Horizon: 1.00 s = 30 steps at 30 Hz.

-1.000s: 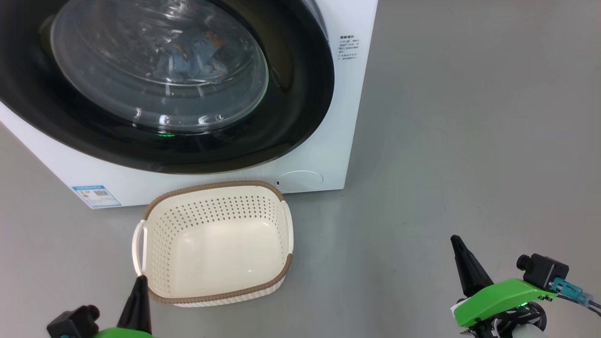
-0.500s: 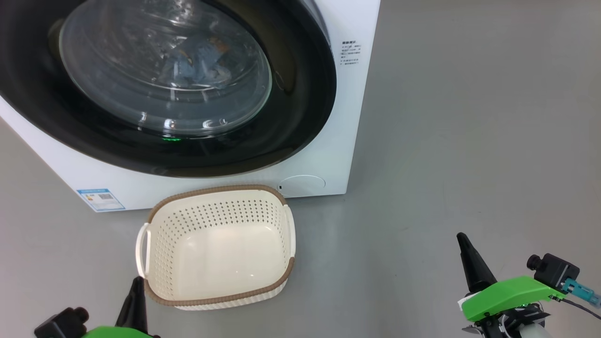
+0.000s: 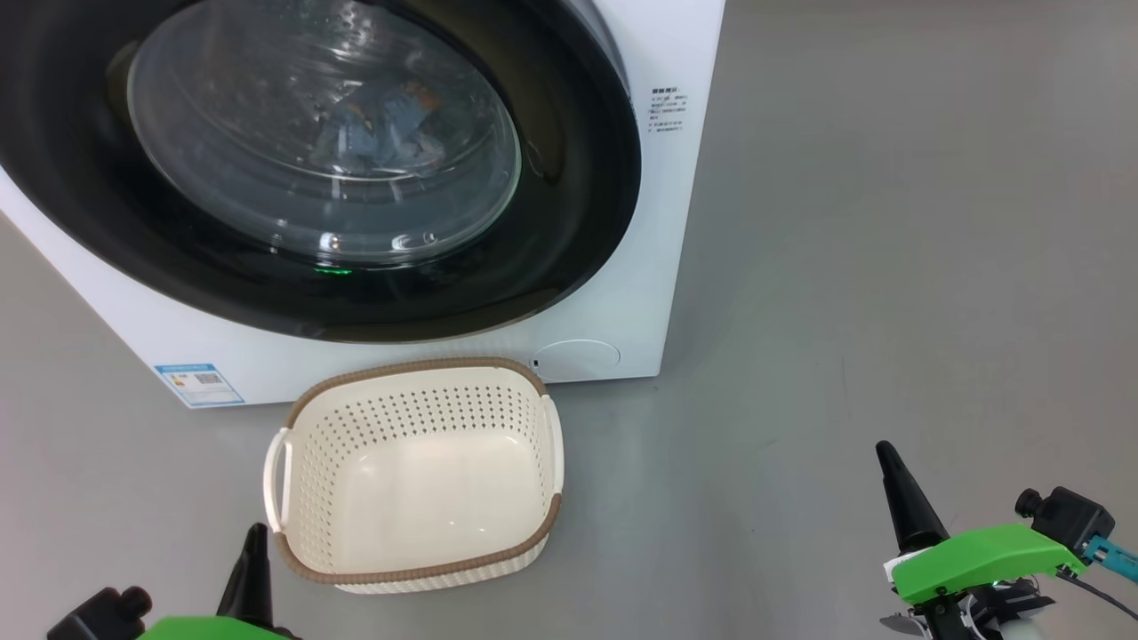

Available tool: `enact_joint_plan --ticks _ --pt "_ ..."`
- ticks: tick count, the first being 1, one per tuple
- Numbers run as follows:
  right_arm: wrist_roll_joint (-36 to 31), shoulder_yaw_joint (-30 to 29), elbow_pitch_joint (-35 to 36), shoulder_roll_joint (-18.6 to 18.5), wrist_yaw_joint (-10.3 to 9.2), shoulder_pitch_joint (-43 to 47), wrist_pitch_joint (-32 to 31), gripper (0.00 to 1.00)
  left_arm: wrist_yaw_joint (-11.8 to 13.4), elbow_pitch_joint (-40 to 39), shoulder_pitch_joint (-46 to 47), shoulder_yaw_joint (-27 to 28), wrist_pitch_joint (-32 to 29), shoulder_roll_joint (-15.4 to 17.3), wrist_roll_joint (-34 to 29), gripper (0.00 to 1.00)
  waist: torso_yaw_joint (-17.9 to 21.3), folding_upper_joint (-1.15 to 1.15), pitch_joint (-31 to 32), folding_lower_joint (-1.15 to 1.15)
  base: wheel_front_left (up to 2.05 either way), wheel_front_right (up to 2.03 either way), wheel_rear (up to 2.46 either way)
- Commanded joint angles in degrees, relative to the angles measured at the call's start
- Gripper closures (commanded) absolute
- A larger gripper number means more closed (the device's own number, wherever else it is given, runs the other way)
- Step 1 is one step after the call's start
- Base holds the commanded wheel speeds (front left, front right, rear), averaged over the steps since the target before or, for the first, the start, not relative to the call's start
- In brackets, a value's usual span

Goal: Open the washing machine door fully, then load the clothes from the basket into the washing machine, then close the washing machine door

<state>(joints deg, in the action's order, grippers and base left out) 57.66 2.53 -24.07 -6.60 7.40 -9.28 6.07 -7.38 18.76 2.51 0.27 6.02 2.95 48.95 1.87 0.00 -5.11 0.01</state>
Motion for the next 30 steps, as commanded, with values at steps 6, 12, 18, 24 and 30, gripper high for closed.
enact_joint_plan --ticks 6,12,18,24,30 --pt "3.66 -0.68 2.39 0.22 0.04 -0.03 -1.10 1.00 -0.06 -1.95 2.18 1.57 -1.28 0.60 4.51 1.00 -0.17 0.00 0.44 0.00 0.00 0.00 0.00" --pt "6.54 -1.40 3.10 0.50 0.05 0.26 -2.11 1.00 -0.06 -2.21 2.31 1.97 -2.29 0.56 8.09 1.00 -0.33 0.00 0.85 0.00 0.00 0.00 0.00" --pt "8.93 -2.00 3.69 0.73 0.05 0.50 -2.95 1.00 -0.07 -2.42 2.42 2.31 -3.13 0.53 11.07 1.00 -0.46 0.00 1.20 0.00 0.00 0.00 0.00" --pt "11.78 -2.72 4.39 1.02 0.05 0.79 -3.97 1.00 -0.07 -2.67 2.56 2.71 -4.14 0.49 14.63 1.00 -0.61 0.00 1.61 0.00 0.00 0.00 0.00" --pt "14.65 -3.45 5.09 1.31 0.06 1.09 -4.99 1.00 -0.08 -2.92 2.70 3.12 -5.15 0.44 18.20 1.00 -0.77 0.00 2.02 0.00 0.00 0.00 0.00"
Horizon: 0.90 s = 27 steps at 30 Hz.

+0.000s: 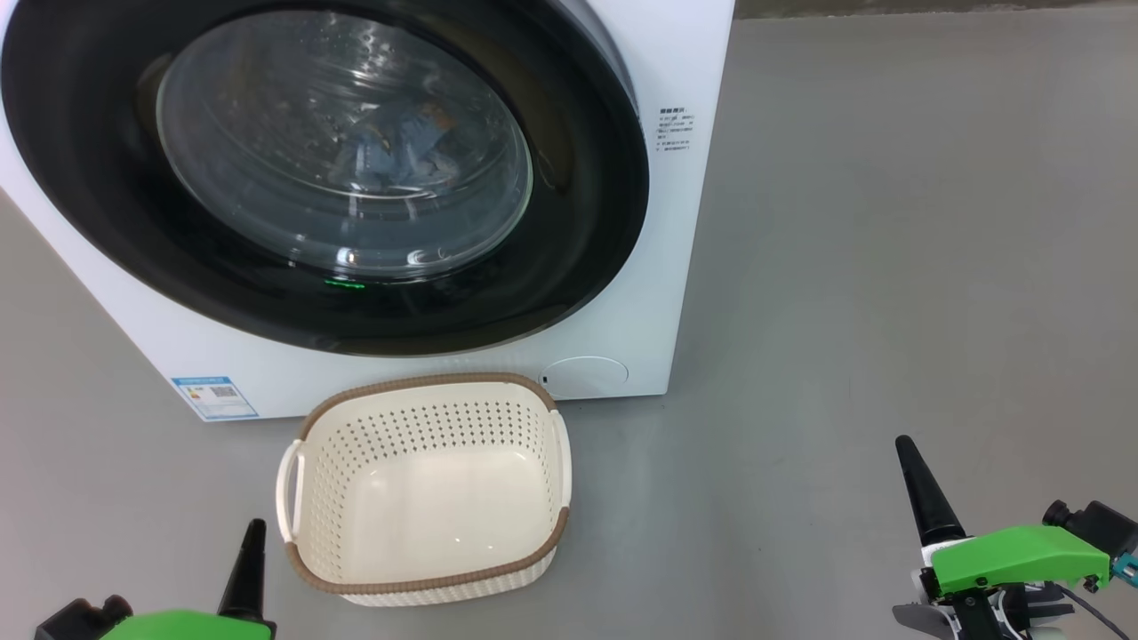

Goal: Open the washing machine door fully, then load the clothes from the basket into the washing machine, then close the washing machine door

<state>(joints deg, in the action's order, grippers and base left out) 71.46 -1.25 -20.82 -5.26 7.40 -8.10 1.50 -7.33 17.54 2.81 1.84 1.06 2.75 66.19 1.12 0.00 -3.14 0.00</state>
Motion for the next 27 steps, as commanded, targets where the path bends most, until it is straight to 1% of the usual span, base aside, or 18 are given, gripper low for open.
enact_joint_plan --ticks 1,27 --pt "1.33 0.21 1.97 0.02 0.06 -0.05 -0.59 1.00 -0.12 -1.75 2.42 1.62 -0.36 0.63 1.56 1.00 -0.05 0.00 0.11 0.00 0.00 0.00 0.00" --pt "14.18 -3.11 5.13 1.35 0.08 1.26 -5.20 1.00 -0.14 -2.87 3.04 3.48 -4.94 0.42 17.60 1.00 -0.75 0.00 1.97 0.00 0.00 0.00 0.00"
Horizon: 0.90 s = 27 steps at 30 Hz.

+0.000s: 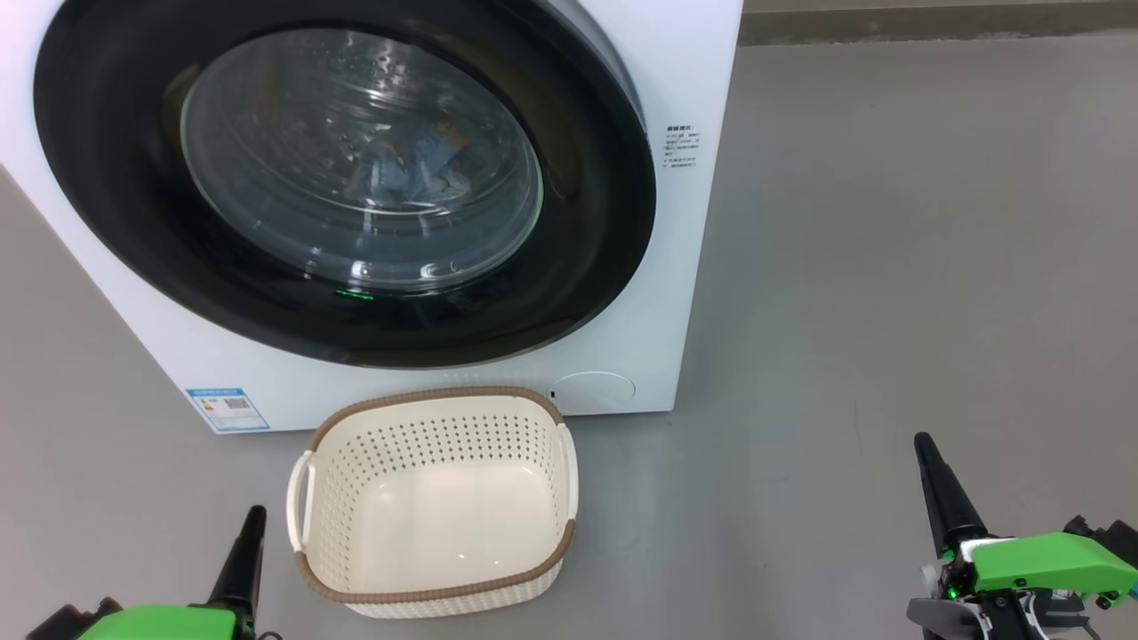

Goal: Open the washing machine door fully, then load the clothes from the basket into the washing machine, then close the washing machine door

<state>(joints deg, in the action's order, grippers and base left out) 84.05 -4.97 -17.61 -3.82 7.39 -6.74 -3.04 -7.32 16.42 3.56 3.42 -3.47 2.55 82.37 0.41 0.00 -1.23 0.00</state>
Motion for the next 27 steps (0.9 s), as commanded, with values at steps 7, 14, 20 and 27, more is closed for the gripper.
enact_joint_plan --ticks 7,14,20,27 --pt "4.45 -0.12 2.62 0.21 0.09 0.19 -1.70 1.00 -0.16 -2.00 2.43 2.32 -1.44 0.57 4.98 1.00 -0.19 0.00 0.48 0.00 0.00 0.00 0.00" --pt "7.78 -0.99 3.44 0.56 0.10 0.53 -2.90 1.00 -0.16 -2.29 2.59 2.80 -2.63 0.52 9.14 1.00 -0.37 0.00 0.96 0.00 0.00 0.00 0.00" --pt "8.41 -1.19 3.60 0.65 0.10 0.59 -3.16 1.00 -0.16 -2.35 2.62 2.92 -2.88 0.49 9.94 1.00 -0.41 0.00 1.05 0.00 0.00 0.00 0.00" --pt "8.37 -1.23 3.60 0.68 0.10 0.59 -3.20 1.00 -0.16 -2.35 2.63 2.94 -2.90 0.47 9.92 1.00 -0.41 0.00 1.05 0.00 0.00 0.00 0.00"
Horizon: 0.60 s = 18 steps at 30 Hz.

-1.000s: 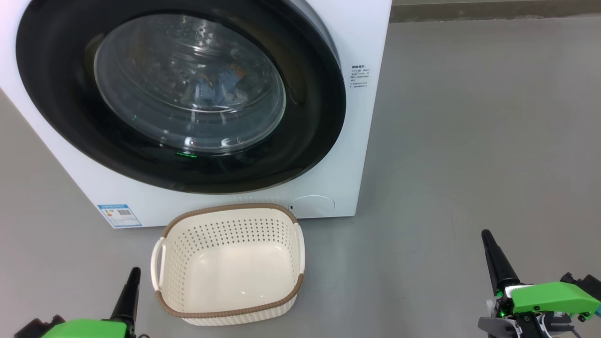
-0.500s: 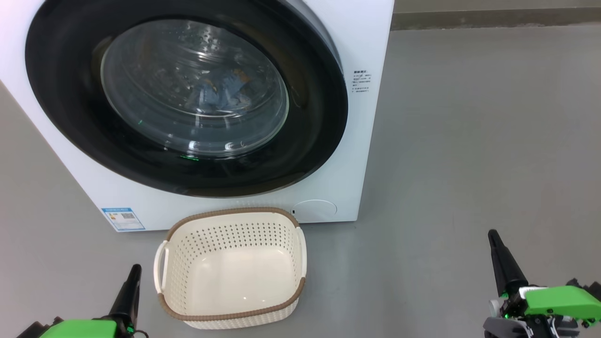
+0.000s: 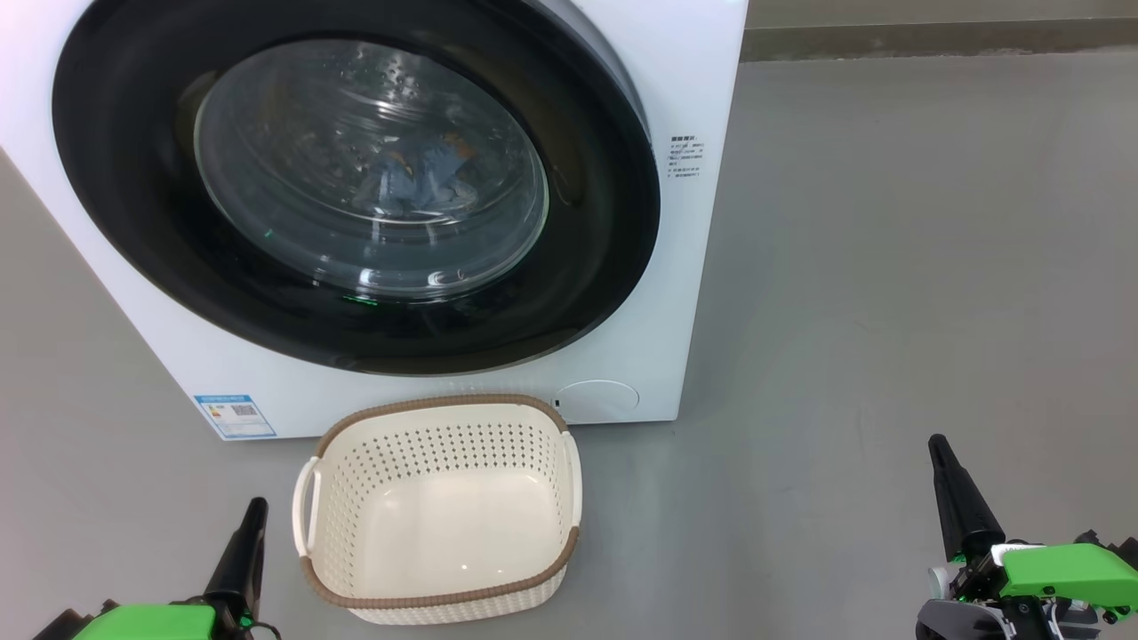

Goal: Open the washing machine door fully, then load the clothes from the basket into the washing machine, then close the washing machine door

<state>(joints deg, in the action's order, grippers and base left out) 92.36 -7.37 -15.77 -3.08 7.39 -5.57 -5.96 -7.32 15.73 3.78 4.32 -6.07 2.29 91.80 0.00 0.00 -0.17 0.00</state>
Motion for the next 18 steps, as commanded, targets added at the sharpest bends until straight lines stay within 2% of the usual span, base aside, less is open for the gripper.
enact_joint_plan --ticks 1,18 --pt "0.06 1.16 1.76 -0.05 0.10 -0.58 -0.28 1.00 -0.16 -1.66 2.41 2.05 -0.30 0.74 0.49 1.00 0.00 0.00 0.00 0.00 0.00 0.00 0.00" --pt "-0.01 1.07 1.76 0.01 0.10 -0.59 -0.35 1.00 -0.16 -1.67 2.41 2.10 -0.34 0.70 0.45 1.00 0.00 0.00 0.00 0.00 0.00 0.00 0.00"
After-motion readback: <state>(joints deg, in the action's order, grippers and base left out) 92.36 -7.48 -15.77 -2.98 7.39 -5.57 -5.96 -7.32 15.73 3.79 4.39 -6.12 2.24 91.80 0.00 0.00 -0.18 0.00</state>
